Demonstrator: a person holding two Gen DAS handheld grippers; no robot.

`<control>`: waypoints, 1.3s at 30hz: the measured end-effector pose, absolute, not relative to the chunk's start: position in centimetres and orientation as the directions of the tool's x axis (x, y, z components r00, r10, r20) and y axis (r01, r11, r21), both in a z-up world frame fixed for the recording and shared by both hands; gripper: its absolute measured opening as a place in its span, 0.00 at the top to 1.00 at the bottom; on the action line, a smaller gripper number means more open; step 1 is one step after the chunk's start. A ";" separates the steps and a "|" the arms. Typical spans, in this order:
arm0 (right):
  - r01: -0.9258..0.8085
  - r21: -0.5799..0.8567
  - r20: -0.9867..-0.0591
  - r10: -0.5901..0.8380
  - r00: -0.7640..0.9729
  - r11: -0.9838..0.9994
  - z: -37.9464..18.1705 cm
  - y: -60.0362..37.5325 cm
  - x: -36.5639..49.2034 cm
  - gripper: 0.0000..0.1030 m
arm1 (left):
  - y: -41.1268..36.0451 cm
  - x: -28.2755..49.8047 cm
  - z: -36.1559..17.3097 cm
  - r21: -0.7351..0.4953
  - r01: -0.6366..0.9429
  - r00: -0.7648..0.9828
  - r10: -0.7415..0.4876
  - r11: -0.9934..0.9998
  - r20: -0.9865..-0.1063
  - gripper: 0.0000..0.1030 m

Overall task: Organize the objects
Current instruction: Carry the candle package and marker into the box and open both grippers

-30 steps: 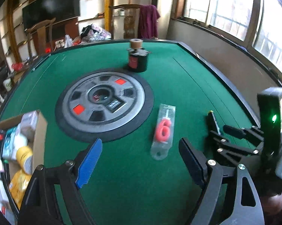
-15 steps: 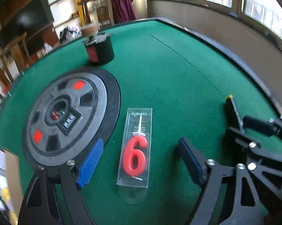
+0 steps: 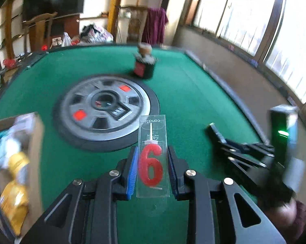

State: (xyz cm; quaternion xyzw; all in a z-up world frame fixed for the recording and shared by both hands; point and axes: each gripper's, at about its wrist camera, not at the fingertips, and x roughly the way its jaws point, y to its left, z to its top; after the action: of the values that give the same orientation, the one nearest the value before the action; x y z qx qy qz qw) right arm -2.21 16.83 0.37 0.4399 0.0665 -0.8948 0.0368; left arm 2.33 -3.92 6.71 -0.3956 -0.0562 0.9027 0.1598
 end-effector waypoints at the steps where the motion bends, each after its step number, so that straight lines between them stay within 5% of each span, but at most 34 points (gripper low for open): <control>1: 0.129 -0.056 -0.795 -0.034 -0.606 -0.990 0.4 17.0 -2.3 0.84 | -4.9 3.2 7.2 -0.249 -0.241 -0.646 0.347 -0.938 -0.680 0.74; 8: 0.179 0.157 -0.776 -0.233 -0.585 -0.971 0.9 17.8 -1.2 0.84 | -13.1 10.2 9.8 -0.379 -0.200 -0.729 0.395 -0.904 -0.558 0.74; 19: 0.285 0.390 -0.719 -0.482 -0.500 -0.876 3.3 13.7 2.9 0.84 | -24.0 15.0 9.4 -0.363 -0.027 -0.792 0.241 -0.931 -0.561 0.74; 39: 0.618 0.351 -0.647 -0.660 -0.383 -0.703 10.1 -5.4 6.2 0.83 | -28.3 13.3 5.3 -0.274 0.112 -0.727 0.109 -0.955 -0.678 0.74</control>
State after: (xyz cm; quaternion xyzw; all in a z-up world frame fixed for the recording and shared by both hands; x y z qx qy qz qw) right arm 6.19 -5.35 10.14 0.4009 -0.0257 -0.8311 0.3845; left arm 13.29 -28.26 5.29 -0.3697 -0.1495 0.9170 -0.0008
